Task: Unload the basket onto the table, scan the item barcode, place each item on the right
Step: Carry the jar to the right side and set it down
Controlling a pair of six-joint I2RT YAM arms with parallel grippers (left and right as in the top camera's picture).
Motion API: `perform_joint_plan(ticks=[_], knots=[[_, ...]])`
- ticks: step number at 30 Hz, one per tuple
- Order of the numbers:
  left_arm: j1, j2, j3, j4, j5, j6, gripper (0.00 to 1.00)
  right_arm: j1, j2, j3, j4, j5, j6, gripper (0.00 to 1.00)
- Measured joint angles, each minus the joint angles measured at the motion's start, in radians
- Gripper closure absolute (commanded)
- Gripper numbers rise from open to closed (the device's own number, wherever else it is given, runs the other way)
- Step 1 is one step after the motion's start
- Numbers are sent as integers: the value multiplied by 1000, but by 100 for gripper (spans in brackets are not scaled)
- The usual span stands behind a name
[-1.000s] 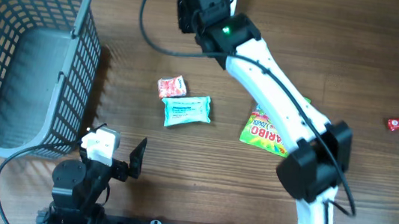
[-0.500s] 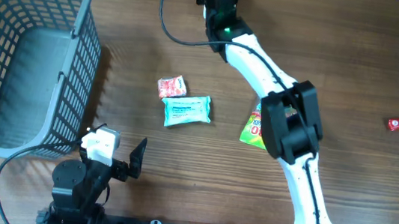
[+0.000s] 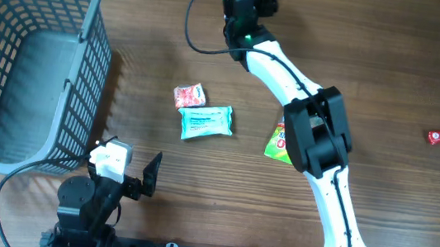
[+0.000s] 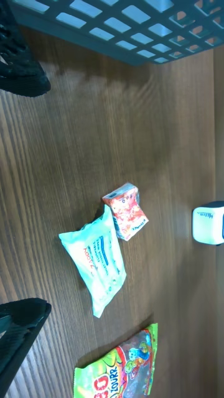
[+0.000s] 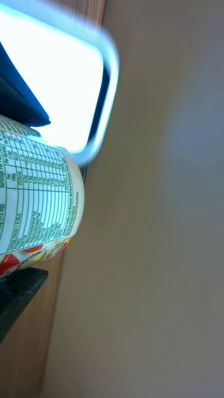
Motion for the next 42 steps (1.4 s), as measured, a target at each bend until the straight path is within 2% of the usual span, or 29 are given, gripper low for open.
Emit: perform_joint_plan(ticks=[3,5,10,13,15,19,21,24,25,29,33,37,42], knots=[[0,0,0,0,0,0,0,-63,-44,5,-146,179,-88,35],[0,0,0,0,0,0,0,-136,-66,13,-347,254,-69,35],[0,0,0,0,0,0,0,-375,-67,18,-763,256,167,34],[0,0,0,0,0,0,0,-517,-67,17,-891,126,309,35],[0,0,0,0,0,0,0,-620,-67,17,-965,-33,406,35],[0,0,0,0,0,0,0,-753,-67,17,-1054,-311,483,34],[0,0,0,0,0,0,0,-814,-77,18,-1079,-422,504,29],[0,0,0,0,0,0,0,-899,-84,18,-1101,-528,528,15],[0,0,0,0,0,0,0,-932,-84,18,-1106,-553,537,0],[0,0,0,0,0,0,0,-1033,-85,18,-1107,-621,551,0],[0,0,0,0,0,0,0,-1060,-107,33,-1115,-699,554,0],[0,0,0,0,0,0,0,-997,-268,42,-1111,-779,557,0],[0,0,0,0,0,0,0,-784,-574,85,-1216,-869,563,0]])
